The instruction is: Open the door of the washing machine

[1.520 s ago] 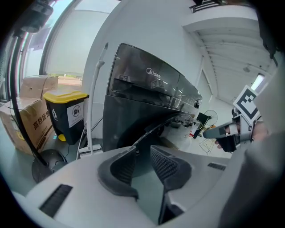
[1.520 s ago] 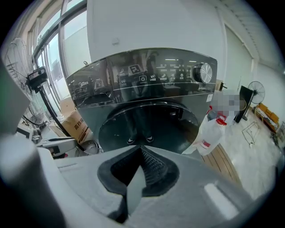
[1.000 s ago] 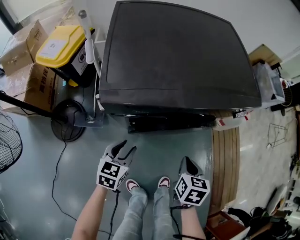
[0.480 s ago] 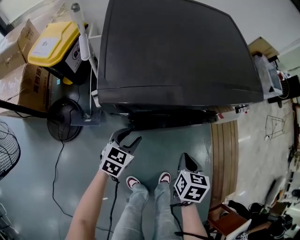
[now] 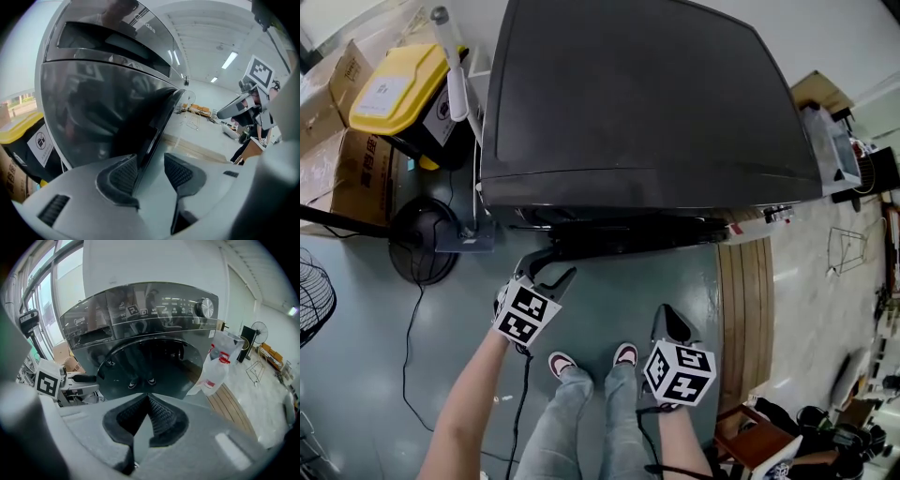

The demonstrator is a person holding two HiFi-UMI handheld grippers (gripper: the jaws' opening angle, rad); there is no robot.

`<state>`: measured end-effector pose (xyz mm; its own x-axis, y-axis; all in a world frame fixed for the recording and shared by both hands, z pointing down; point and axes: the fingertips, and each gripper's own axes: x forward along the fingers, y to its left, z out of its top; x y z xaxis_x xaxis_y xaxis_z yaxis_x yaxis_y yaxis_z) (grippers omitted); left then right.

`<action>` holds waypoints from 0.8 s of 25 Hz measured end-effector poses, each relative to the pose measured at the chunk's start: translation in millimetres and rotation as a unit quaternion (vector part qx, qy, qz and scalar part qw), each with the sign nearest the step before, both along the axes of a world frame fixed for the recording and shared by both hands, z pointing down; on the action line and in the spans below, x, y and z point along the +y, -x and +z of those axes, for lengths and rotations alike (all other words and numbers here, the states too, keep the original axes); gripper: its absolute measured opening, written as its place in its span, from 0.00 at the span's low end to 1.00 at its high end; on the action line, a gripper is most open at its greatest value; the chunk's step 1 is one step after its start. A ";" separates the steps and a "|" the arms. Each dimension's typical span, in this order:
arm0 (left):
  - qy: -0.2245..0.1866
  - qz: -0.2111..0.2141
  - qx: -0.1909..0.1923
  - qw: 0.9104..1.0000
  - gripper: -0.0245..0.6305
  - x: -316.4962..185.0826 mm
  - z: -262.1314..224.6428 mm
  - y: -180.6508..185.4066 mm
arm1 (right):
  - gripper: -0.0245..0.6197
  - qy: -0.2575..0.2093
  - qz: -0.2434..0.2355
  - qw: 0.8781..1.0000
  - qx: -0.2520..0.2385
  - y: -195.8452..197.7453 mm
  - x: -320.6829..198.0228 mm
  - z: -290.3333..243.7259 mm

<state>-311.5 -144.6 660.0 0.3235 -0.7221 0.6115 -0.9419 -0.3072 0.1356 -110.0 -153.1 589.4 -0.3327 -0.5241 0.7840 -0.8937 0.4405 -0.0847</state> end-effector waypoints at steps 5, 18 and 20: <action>0.003 0.012 -0.007 1.000 0.31 -7.4 4.0 -6.5 | 0.05 0.008 0.020 1.000 -0.008 -12.3 1.8 4.9; 0.014 0.016 0.005 1.000 0.24 -11.5 11.3 -5.6 | 0.05 0.023 0.025 0.999 -0.007 -33.5 8.3 16.7; 0.020 0.022 0.007 1.000 0.24 -10.9 11.7 -5.7 | 0.05 0.026 0.027 0.999 -0.009 -34.4 10.0 19.0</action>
<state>-305.8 -155.5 671.6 0.3621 -0.6819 0.6356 -0.9260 -0.3414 0.1614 -75.6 -143.1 608.4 -0.3189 -0.4998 0.8053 -0.9143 0.3862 -0.1224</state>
